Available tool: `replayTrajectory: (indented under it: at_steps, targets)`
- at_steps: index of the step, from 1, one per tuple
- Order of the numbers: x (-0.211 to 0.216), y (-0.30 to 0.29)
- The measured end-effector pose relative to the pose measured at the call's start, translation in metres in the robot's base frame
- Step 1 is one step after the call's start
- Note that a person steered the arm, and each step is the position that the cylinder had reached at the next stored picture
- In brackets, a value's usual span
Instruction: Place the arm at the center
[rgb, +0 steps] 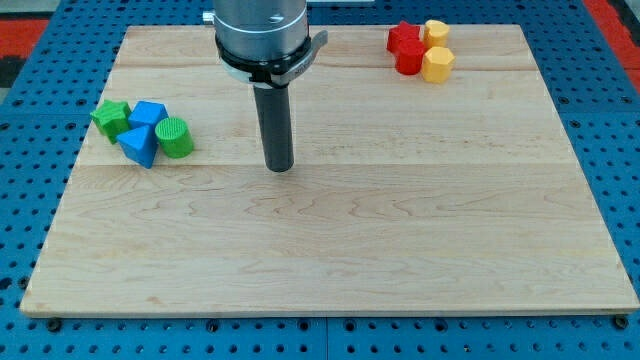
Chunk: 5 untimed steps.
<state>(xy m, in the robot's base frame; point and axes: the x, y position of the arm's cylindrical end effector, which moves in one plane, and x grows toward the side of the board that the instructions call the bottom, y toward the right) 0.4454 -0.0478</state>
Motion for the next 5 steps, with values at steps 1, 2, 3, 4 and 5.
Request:
replayTrajectory:
  at_steps: [1, 2, 3, 4, 5]
  targets:
    - [0.0, 0.004]
    - [0.0, 0.008]
    - [0.0, 0.014]
    - [0.0, 0.02]
    - [0.0, 0.026]
